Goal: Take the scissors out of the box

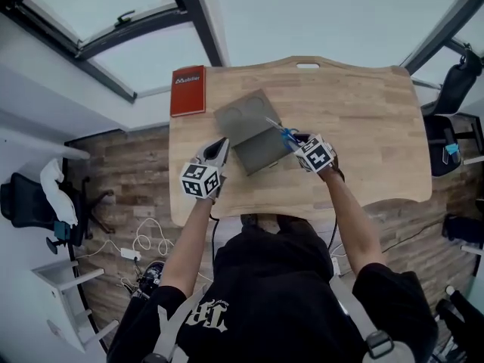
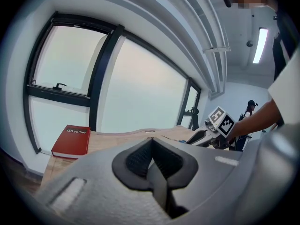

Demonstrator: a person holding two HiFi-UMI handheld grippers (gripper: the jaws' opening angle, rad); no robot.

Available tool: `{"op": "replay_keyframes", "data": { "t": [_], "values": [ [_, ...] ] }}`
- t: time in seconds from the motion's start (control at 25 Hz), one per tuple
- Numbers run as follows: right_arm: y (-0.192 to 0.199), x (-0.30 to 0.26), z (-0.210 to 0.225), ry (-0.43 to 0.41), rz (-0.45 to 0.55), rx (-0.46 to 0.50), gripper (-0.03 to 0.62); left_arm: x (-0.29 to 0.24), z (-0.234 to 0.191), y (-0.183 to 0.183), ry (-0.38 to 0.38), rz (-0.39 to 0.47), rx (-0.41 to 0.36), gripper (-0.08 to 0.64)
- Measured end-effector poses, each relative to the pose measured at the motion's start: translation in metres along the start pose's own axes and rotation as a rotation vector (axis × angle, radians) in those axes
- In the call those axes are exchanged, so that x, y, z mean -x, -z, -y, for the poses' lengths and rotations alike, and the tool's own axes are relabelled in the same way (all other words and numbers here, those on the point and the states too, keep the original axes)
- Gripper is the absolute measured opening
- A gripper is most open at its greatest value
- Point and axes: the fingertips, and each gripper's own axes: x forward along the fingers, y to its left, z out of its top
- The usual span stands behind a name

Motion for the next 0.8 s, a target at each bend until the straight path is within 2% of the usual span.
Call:
{"op": "replay_keyframes", "data": {
  "t": [0.48,0.8],
  "values": [
    [-0.047,0.050,0.026,0.097,0.201,-0.080,0.087,-0.020,0.020,-0.036,0.046,0.036,-0.048,0.000],
    [-0.064,0.080,0.048,0.149,0.294,-0.113,0.087,-0.031,0.027,-0.061,0.052,0.066,-0.069,0.000]
  ]
}}
